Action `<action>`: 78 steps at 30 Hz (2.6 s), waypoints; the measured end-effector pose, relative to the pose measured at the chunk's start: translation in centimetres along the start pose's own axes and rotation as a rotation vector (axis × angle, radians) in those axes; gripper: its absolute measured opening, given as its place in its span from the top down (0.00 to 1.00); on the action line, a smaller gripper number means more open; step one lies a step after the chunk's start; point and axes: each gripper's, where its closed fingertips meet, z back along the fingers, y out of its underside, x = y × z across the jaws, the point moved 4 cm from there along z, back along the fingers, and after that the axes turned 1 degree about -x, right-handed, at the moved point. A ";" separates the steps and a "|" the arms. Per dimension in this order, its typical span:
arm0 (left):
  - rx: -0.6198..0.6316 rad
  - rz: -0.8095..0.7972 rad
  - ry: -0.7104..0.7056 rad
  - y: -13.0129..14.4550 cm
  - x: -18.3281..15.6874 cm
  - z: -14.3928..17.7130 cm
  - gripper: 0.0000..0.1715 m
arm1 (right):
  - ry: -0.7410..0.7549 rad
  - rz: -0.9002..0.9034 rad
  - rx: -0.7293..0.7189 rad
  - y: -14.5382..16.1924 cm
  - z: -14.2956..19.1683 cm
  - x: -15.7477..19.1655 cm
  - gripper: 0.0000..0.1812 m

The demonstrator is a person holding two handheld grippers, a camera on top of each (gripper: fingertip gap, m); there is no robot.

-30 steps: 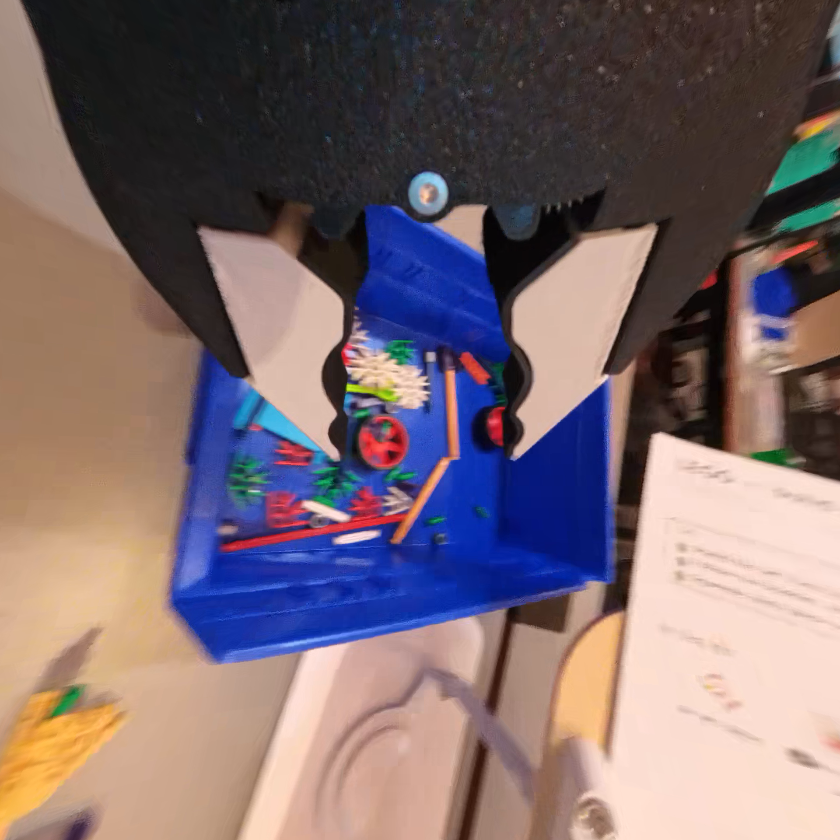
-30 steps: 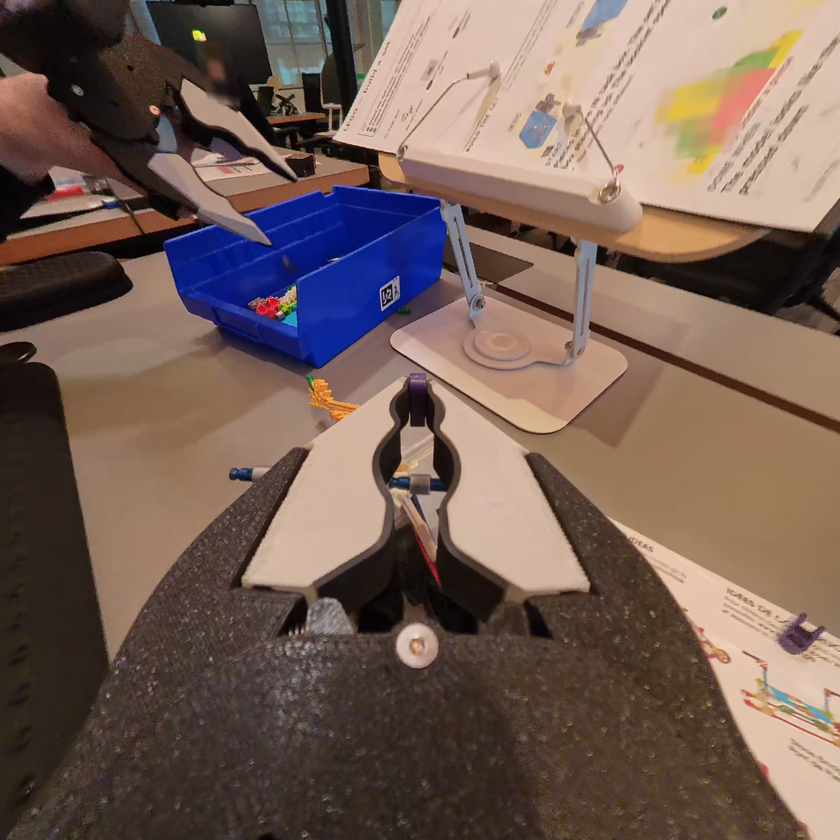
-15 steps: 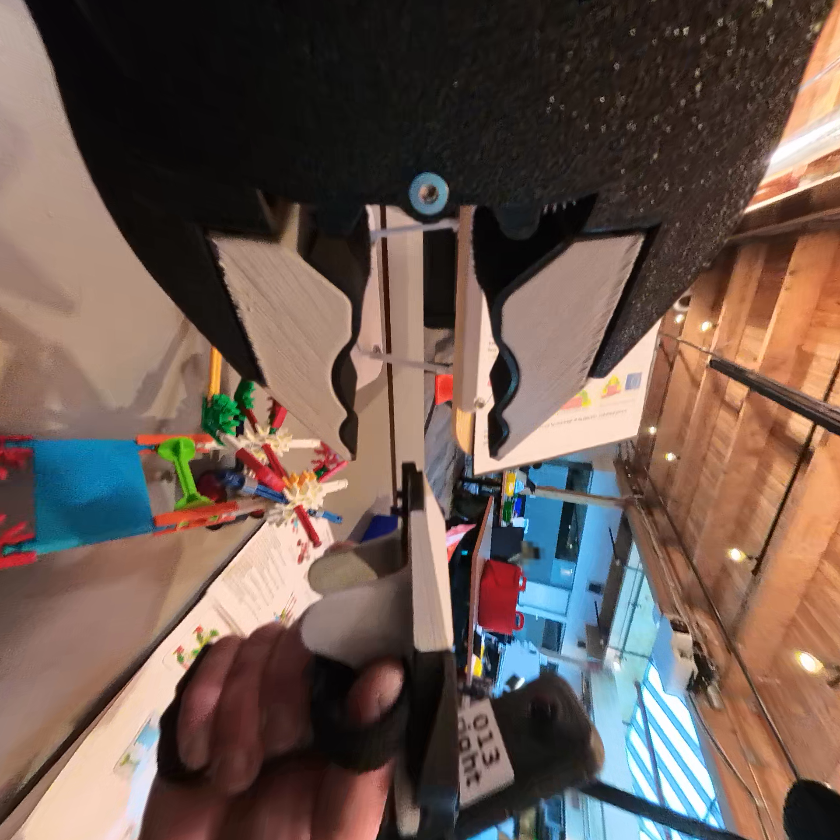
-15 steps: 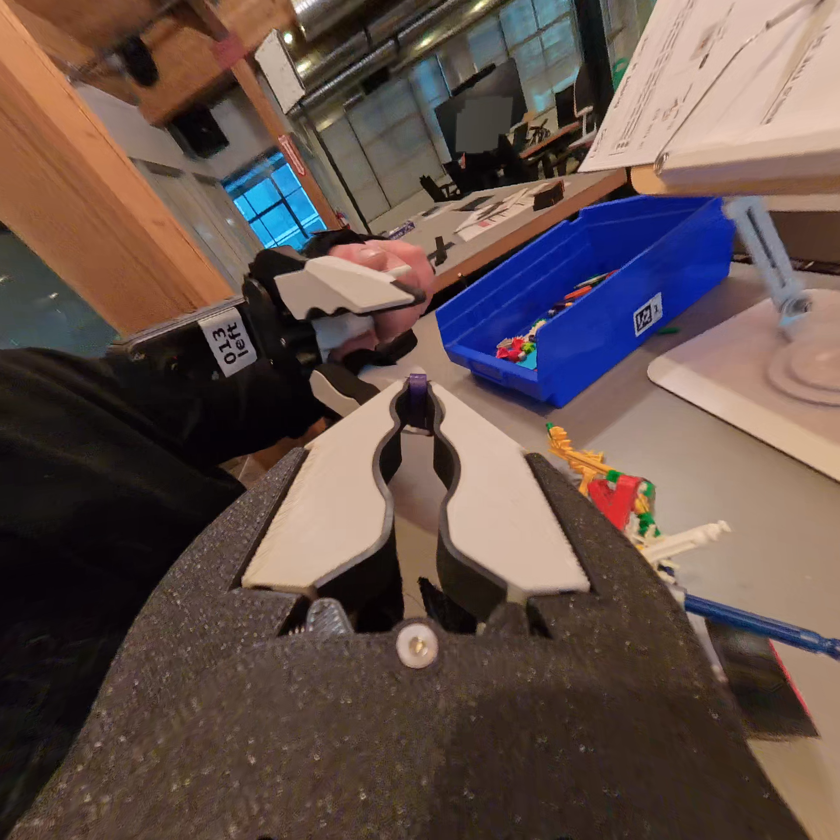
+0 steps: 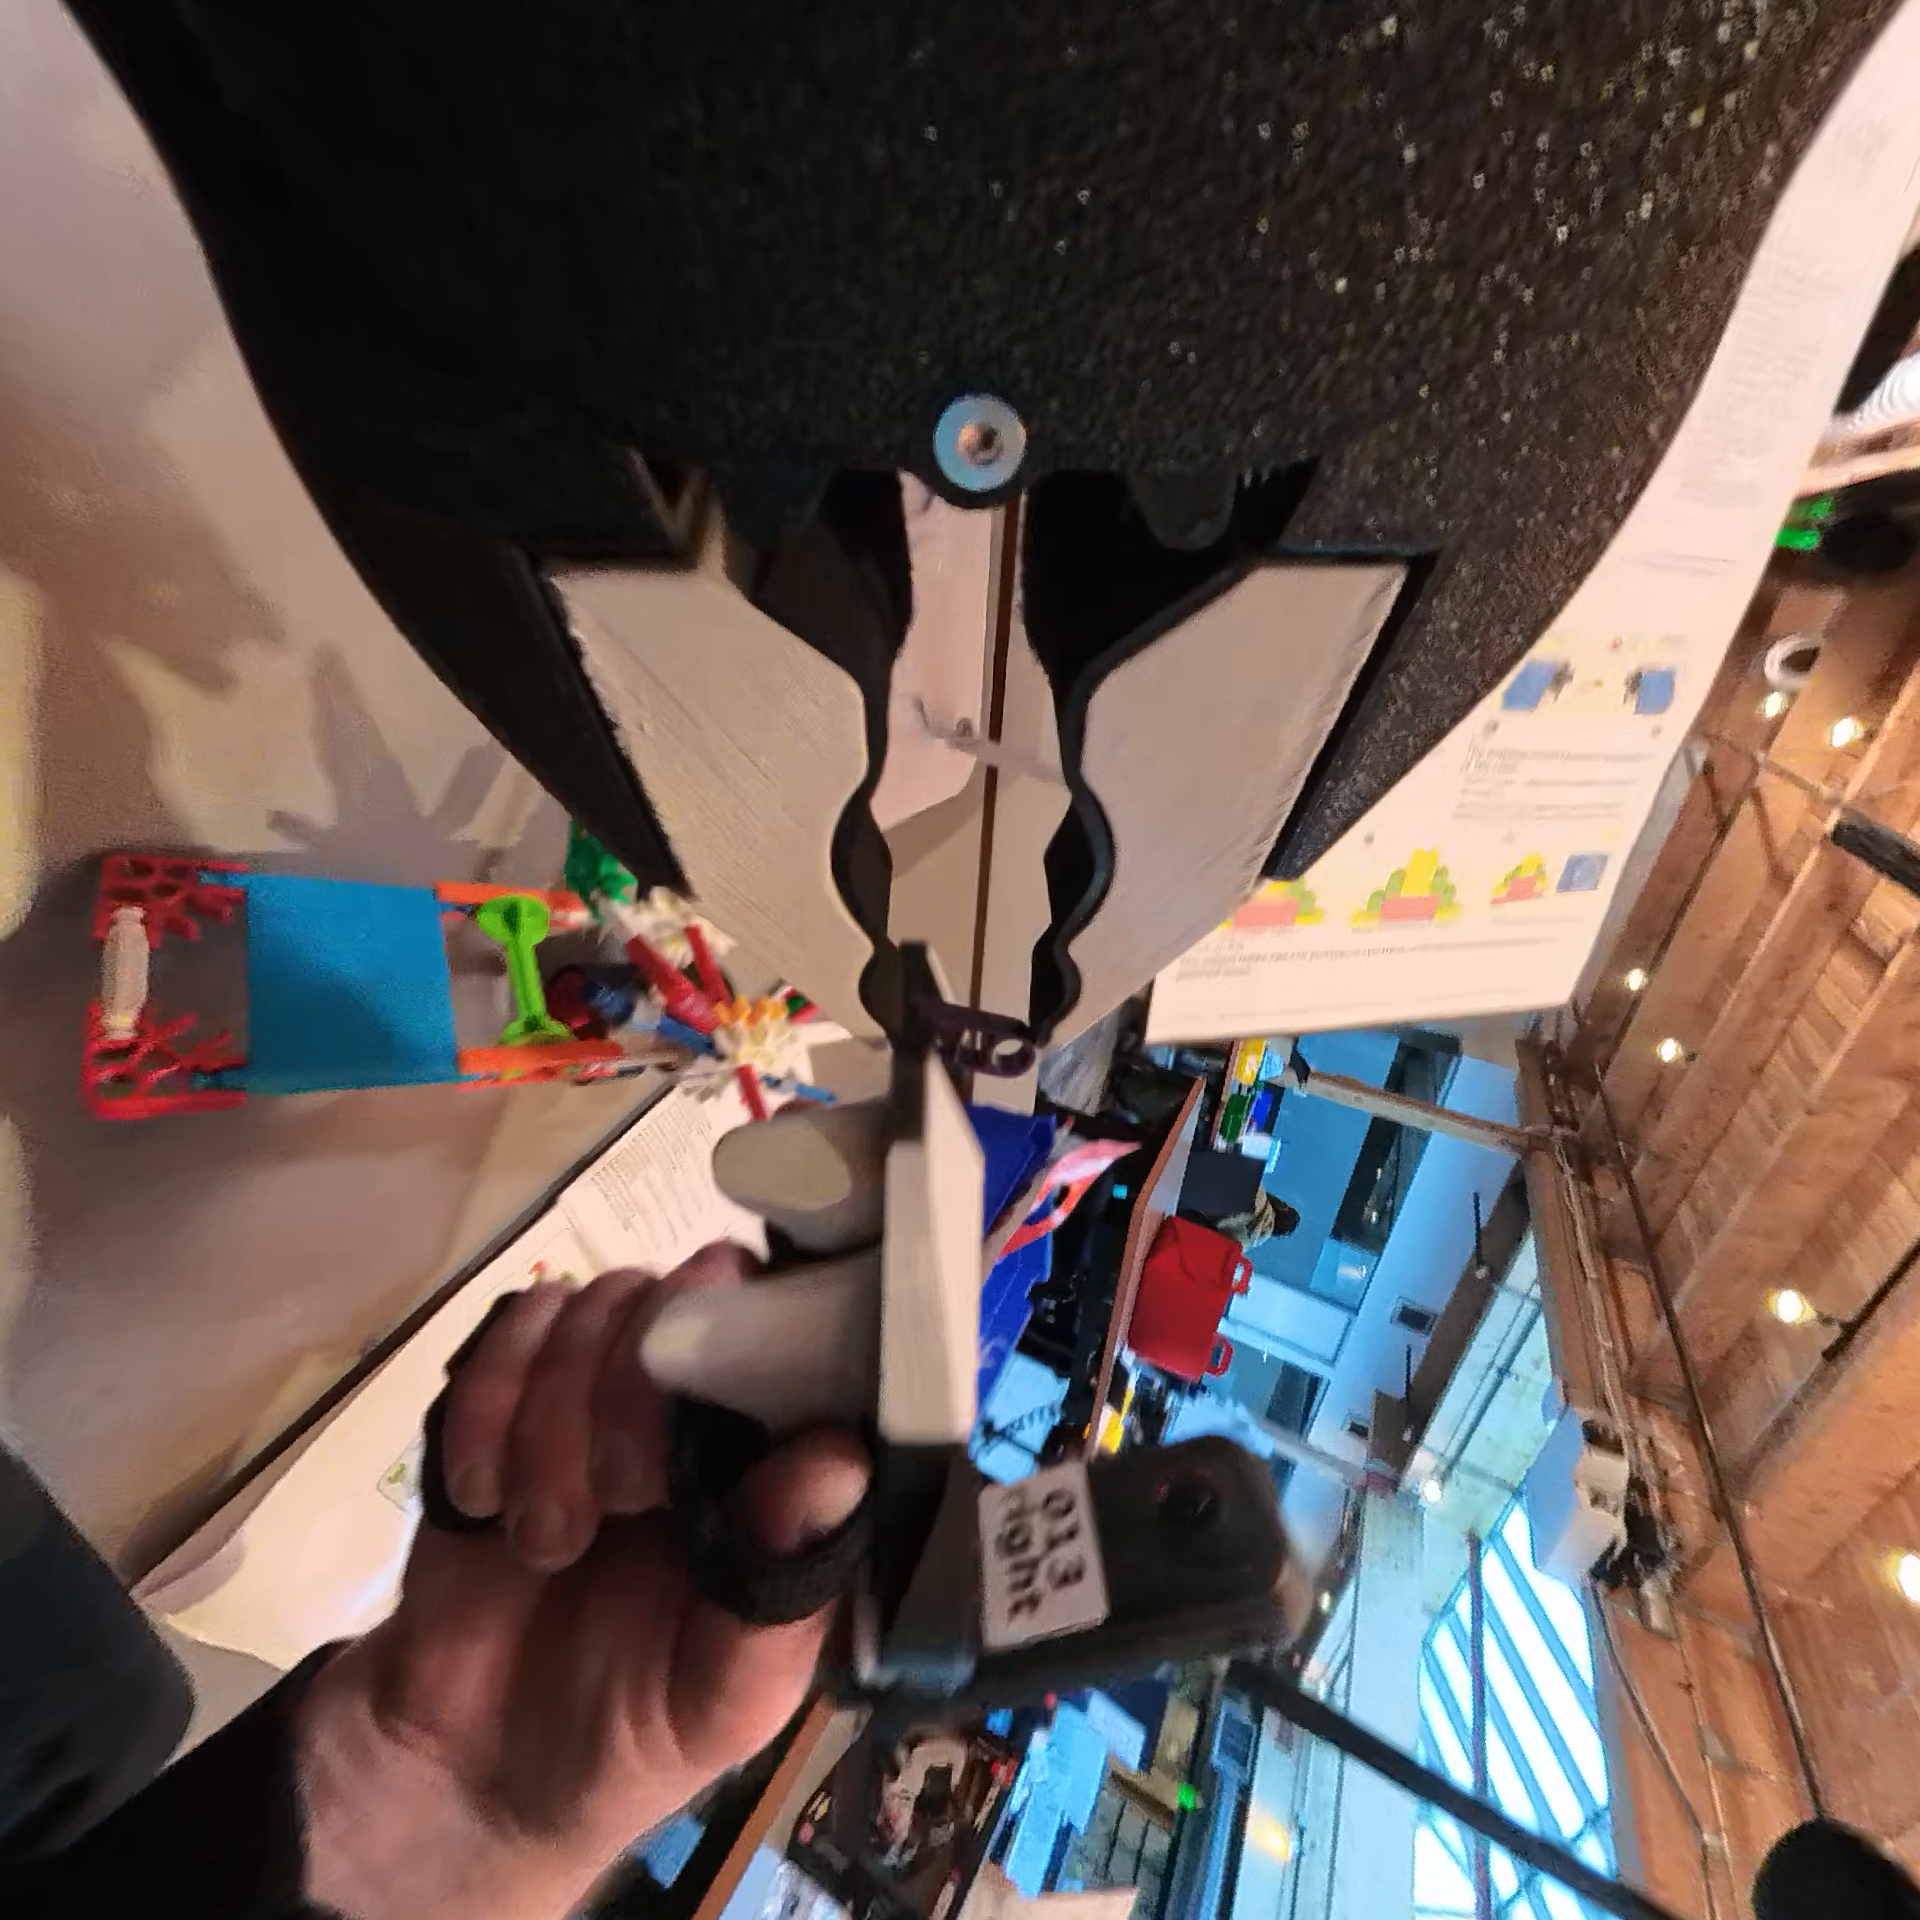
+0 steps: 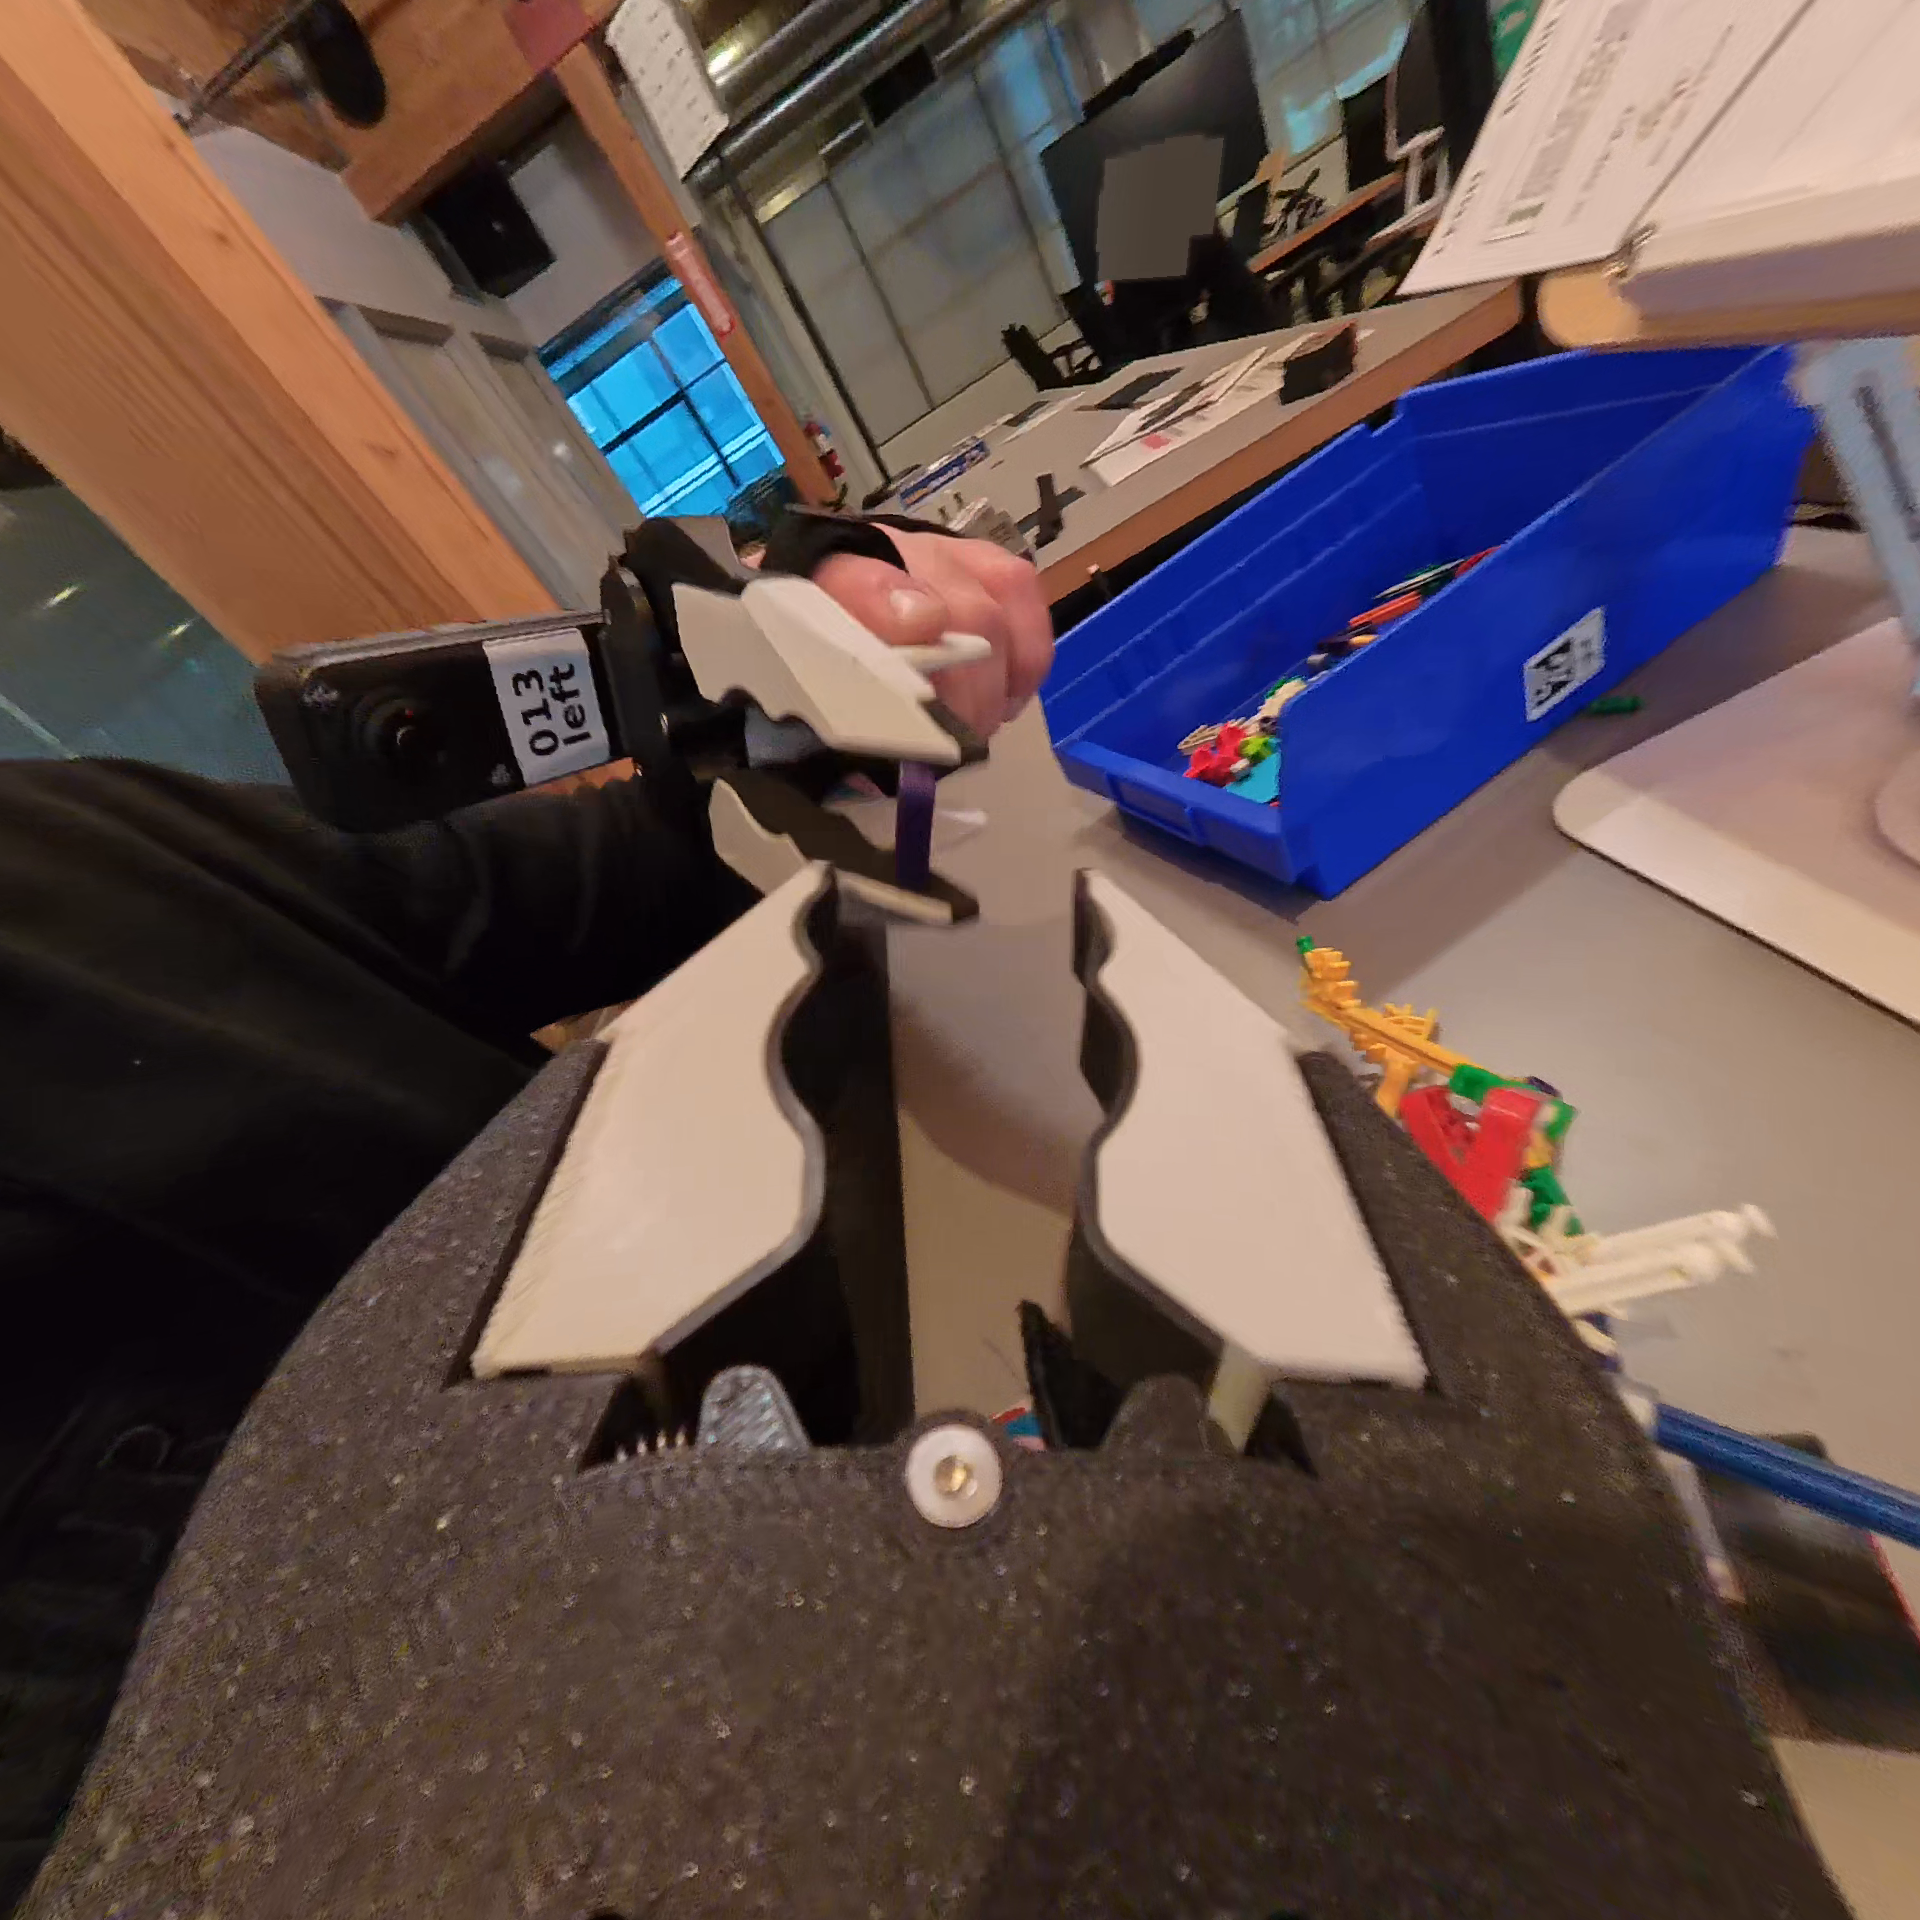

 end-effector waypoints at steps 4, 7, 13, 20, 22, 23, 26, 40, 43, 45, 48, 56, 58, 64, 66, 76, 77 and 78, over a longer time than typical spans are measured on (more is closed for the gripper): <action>0.243 0.037 -0.057 5.5 3.3 3.5 0.88 | 0.155 0.061 -0.054 -1.1 2.9 -1.7 0.74; 0.524 0.093 -0.083 13.2 5.1 8.0 0.87 | 0.373 0.157 -0.011 -0.9 5.7 -3.8 0.74; 0.924 0.435 -0.050 24.7 4.7 15.4 0.70 | 0.484 0.155 0.084 1.1 8.1 -5.5 0.74; 0.888 0.424 -0.061 22.1 5.5 12.0 0.55 | 0.506 0.287 0.263 3.4 6.6 -4.3 0.86; 0.813 0.369 -0.011 19.6 4.9 9.1 0.57 | 0.526 0.318 0.289 3.5 6.2 -4.1 0.87; 0.753 0.361 0.033 18.1 4.3 7.3 0.59 | 0.535 0.330 0.299 3.4 6.1 -4.1 0.90; 0.557 0.339 0.174 13.2 2.0 1.9 0.62 | 0.546 0.360 0.319 3.4 5.8 -4.3 0.97; 0.104 0.644 0.587 7.4 -3.3 -8.7 0.92 | 0.550 0.399 0.253 2.6 6.6 -4.5 0.99; 0.061 0.671 0.574 6.9 -2.6 -8.3 0.93 | 0.537 0.391 0.208 1.5 7.0 -3.9 0.99; 0.044 0.667 0.542 6.3 -1.9 -8.2 0.93 | 0.523 0.391 0.194 0.6 7.3 -3.5 0.99; -0.019 0.730 0.487 5.6 -0.3 -8.0 0.94 | 0.535 0.365 0.135 -1.4 7.8 -3.0 0.98; -0.371 1.115 0.246 5.5 6.8 -5.7 0.94 | 0.590 0.265 -0.124 -3.6 12.5 -1.9 0.90; -0.512 1.195 0.216 5.2 8.4 -4.8 0.95 | 0.522 0.166 -0.158 -2.2 11.9 -2.6 0.86; -0.783 1.336 0.256 3.4 9.2 -4.0 0.94 | 0.245 0.071 -0.264 -1.3 6.0 -3.6 0.70; -0.819 1.338 0.247 2.7 9.3 -4.0 0.95 | 0.131 0.108 -0.309 -2.2 4.8 -2.3 0.70; -0.735 1.221 0.209 3.3 8.4 -4.6 0.95 | 0.309 0.160 -0.287 -2.5 4.3 -4.0 0.95; -0.707 1.187 0.197 3.5 8.3 -4.6 0.95 | 0.362 0.183 -0.282 -2.6 4.5 -4.4 0.95; -0.648 1.148 0.175 3.7 8.1 -4.8 0.95 | 0.439 0.211 -0.261 -2.5 4.8 -5.0 0.95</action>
